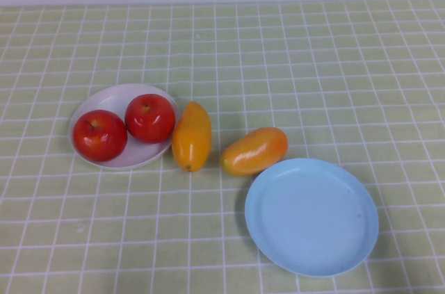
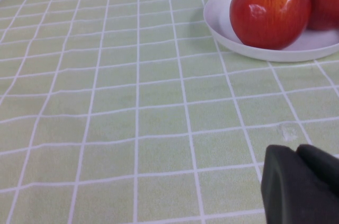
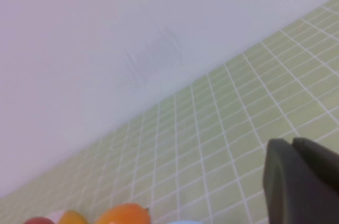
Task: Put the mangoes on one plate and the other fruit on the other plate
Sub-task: Put another type of fruit in the right plate
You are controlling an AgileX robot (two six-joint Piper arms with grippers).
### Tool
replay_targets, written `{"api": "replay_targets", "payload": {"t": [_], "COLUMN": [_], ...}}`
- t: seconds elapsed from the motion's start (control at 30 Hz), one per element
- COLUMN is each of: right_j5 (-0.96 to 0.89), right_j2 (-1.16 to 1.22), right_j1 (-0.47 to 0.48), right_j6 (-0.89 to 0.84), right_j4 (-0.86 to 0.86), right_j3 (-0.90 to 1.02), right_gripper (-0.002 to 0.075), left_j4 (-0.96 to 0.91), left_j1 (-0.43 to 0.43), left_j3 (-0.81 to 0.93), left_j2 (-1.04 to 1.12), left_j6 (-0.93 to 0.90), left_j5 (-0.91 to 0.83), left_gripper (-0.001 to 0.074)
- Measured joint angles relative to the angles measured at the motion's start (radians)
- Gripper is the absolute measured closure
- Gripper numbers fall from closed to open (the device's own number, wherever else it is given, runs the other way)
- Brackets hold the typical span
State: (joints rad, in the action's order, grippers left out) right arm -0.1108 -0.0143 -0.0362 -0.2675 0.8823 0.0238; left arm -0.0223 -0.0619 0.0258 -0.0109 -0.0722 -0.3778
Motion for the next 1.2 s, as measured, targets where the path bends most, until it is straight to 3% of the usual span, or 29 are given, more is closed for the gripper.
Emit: {"api": "replay_targets", "payload": {"t": [0.13, 0.27, 0.57, 0.9, 1.03, 1.2], "right_j5": [-0.037, -0.186, -0.619, -0.779, -0.770, -0.751], "right_j2": [0.000, 0.100, 0.631, 1.055, 1.174, 1.363], "right_j1": [0.000, 0.000, 0.000, -0.008, -0.130, -0.355], "right_j6": [0.000, 0.000, 0.000, 0.003, 0.084, 0.173], "right_j4": [0.078, 0.096, -0.110, -0.272, -0.359, -0.433], "right_j3": [-0.002, -0.106, -0.446, -0.708, -0.809, -1.009], "right_gripper": [0.0741, 0.0742, 0.0741, 0.0742, 0.0741, 0.0741], "left_j4": [0.000, 0.000, 0.000, 0.000, 0.000, 0.000], "left_j1": [0.000, 0.000, 0.000, 0.000, 0.000, 0.000], "left_j3": [0.000, 0.000, 0.000, 0.000, 0.000, 0.000], "left_j2": [0.000, 0.000, 0.000, 0.000, 0.000, 0.000], "left_j6": [0.000, 0.000, 0.000, 0.000, 0.000, 0.000], "left_j5": [0.000, 0.000, 0.000, 0.000, 0.000, 0.000], "left_gripper": [0.0731, 0.0731, 0.0731, 0.0731, 0.0731, 0.0731]}}
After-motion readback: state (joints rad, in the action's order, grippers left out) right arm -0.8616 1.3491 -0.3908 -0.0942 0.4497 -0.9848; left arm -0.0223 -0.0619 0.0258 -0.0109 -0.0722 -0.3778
